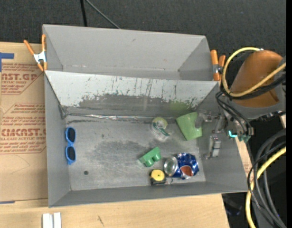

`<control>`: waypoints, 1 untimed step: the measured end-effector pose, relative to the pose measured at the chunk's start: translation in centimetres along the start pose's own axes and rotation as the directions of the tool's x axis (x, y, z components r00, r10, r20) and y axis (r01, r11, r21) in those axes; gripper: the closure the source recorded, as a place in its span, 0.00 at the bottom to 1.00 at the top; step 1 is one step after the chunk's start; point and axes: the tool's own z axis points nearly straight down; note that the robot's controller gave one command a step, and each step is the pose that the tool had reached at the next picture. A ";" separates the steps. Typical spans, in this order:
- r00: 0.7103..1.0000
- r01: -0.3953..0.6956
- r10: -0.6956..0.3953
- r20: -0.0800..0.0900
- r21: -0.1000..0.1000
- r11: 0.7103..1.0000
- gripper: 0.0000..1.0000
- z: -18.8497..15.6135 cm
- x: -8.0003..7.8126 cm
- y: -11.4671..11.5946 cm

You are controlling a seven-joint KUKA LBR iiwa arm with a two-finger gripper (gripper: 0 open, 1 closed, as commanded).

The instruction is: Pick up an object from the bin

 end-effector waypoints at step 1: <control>0.981 0.194 -0.194 0.002 -0.001 0.981 0.00 4.6 4.5 4.6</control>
Offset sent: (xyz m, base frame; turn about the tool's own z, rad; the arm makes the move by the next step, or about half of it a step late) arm -0.0440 0.0441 -0.0434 -0.1942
